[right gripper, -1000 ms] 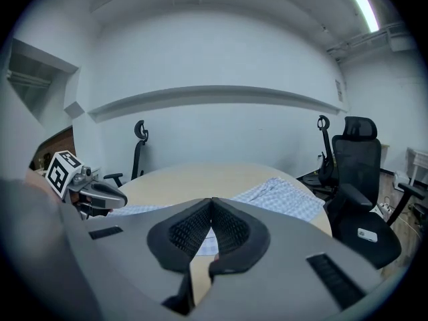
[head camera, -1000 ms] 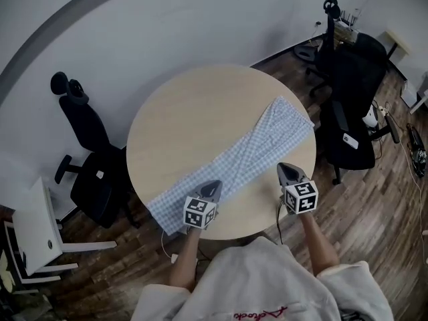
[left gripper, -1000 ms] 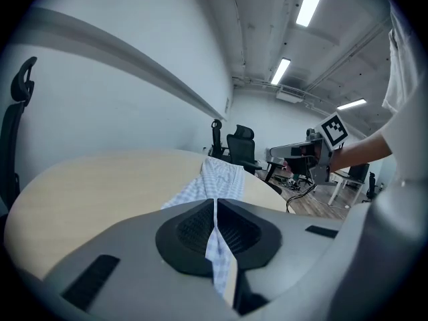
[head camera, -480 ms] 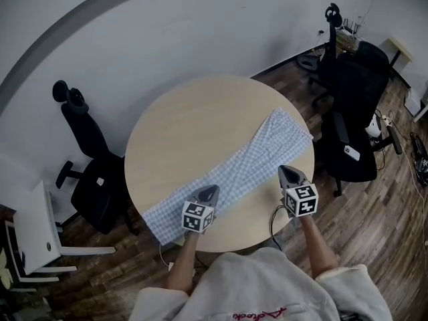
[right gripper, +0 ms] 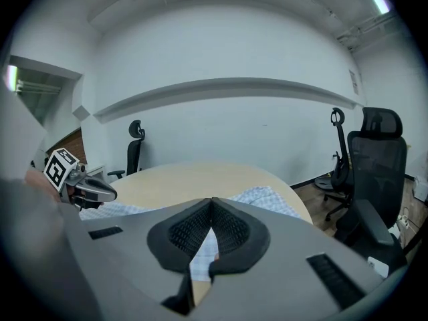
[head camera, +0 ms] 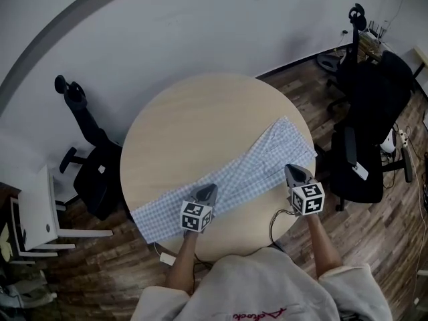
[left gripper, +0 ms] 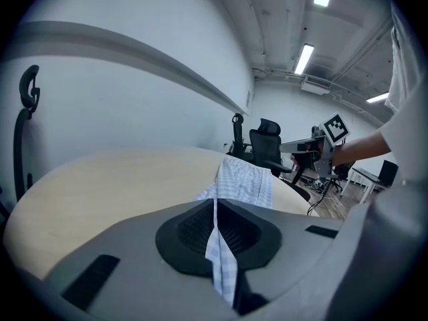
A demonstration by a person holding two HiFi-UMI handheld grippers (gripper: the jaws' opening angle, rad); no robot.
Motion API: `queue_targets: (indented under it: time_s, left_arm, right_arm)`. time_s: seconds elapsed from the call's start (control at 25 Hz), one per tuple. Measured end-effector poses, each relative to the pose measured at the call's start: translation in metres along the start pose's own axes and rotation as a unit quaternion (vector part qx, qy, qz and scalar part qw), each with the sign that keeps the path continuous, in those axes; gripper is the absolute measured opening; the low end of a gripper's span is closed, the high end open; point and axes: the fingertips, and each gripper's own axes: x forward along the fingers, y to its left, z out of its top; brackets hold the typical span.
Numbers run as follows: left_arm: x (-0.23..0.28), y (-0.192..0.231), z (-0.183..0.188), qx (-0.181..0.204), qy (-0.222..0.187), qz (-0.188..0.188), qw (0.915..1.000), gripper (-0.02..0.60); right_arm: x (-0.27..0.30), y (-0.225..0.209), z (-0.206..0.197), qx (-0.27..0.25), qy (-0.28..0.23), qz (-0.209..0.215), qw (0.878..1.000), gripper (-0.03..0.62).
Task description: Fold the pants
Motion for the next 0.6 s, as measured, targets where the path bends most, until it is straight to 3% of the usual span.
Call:
queue_targets:
  time_s: [0.32, 0.6]
  left_arm:
    - [0.008, 0.027, 0.000, -0.041, 0.014, 0.082, 0.9956, 0.043]
    - [-0.007, 0.036, -0.020, -0.065, 0.044, 0.154, 0.9850, 0.043]
  right_arm:
    - [0.057, -0.044, 0.024, -0.058, 0.017, 0.066, 0.996, 0.029]
    - [0.097, -0.077, 0.048, -0.142, 0.025, 0.124, 0.982, 0.029]
